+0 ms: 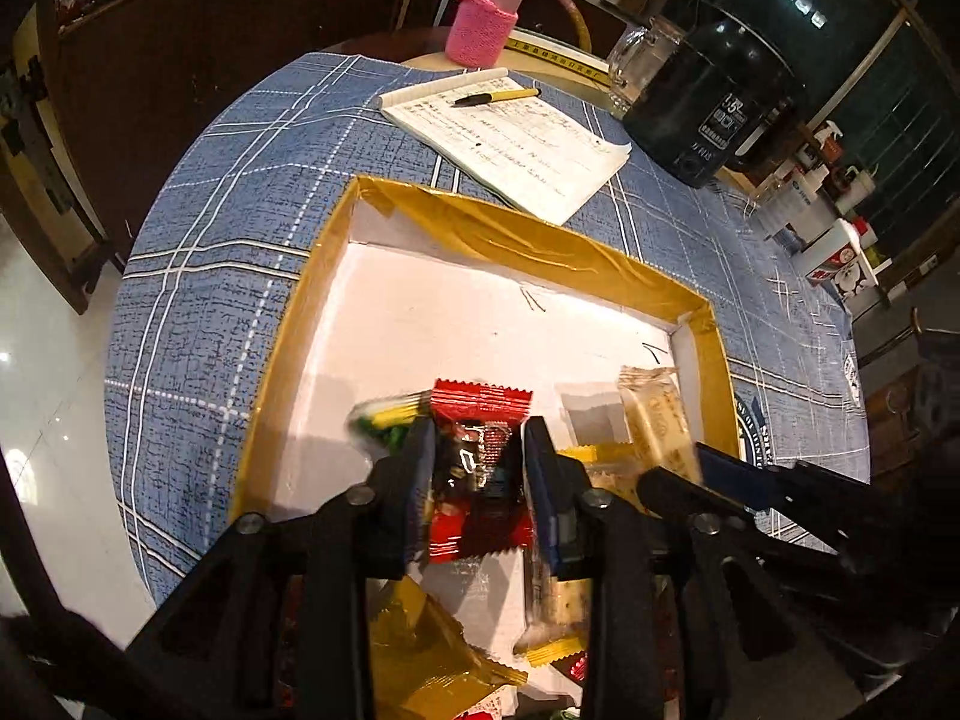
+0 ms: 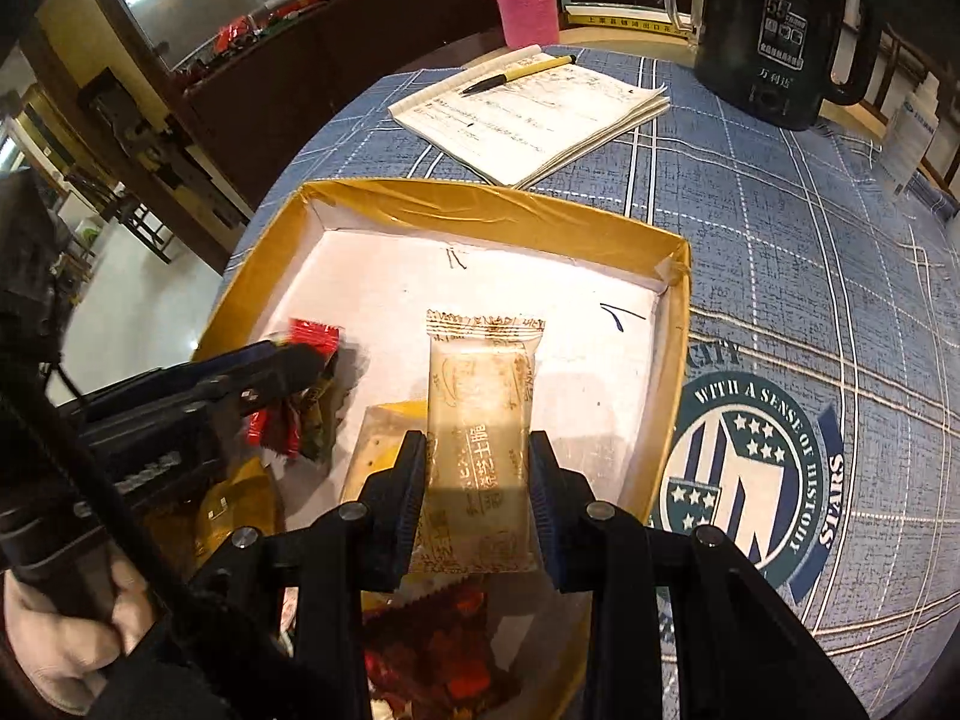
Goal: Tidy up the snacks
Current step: 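Carry the red candy and biscuit bar over the white tray and release both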
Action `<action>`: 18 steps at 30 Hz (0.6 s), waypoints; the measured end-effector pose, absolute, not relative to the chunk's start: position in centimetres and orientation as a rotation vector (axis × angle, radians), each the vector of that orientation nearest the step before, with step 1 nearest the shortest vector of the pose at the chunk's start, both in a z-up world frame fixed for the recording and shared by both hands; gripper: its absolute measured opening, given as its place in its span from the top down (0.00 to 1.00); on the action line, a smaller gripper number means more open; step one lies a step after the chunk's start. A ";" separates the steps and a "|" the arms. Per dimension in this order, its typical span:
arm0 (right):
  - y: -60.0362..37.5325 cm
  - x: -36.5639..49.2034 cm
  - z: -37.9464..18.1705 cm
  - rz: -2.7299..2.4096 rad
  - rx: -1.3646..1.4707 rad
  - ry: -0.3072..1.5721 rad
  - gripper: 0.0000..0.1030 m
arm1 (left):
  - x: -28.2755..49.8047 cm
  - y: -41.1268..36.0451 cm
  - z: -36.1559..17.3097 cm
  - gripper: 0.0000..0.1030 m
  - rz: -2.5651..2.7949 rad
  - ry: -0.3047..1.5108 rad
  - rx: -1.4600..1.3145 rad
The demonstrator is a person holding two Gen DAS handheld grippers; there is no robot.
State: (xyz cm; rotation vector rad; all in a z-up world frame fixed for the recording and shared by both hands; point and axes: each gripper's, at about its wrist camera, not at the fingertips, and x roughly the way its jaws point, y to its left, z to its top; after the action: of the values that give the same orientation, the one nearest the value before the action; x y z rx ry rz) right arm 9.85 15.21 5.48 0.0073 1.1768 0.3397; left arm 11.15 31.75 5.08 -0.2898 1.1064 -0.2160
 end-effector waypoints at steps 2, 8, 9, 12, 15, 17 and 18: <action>15.4 10.0 5.6 0.326 0.005 1.167 0.64 | 11.0 31.9 5.6 0.52 -0.213 1.094 -0.283; 14.8 9.8 7.0 0.297 0.031 1.126 0.59 | 9.6 32.2 7.9 0.46 -0.213 1.026 -0.263; 14.5 9.5 7.4 0.293 0.034 1.117 0.59 | 9.4 32.3 8.3 0.45 -0.212 1.010 -0.257; 13.9 8.4 8.3 0.285 0.042 1.097 0.59 | 7.5 32.2 10.1 0.39 -0.188 0.940 -0.243; 13.2 6.8 9.3 0.279 0.036 1.072 0.58 | 5.1 31.9 11.7 0.34 -0.133 0.865 -0.213; 12.7 5.4 9.8 0.280 0.030 1.059 0.57 | 3.5 31.5 12.8 0.30 -0.078 0.818 -0.176; 12.5 4.7 10.0 0.282 0.029 1.055 0.56 | 2.4 31.2 13.5 0.28 -0.045 0.790 -0.157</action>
State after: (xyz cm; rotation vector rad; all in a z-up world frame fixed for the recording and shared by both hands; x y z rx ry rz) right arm 4.66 12.49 9.98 0.0291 1.0551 0.2817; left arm 2.38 31.21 13.50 -0.1569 0.7897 -0.0453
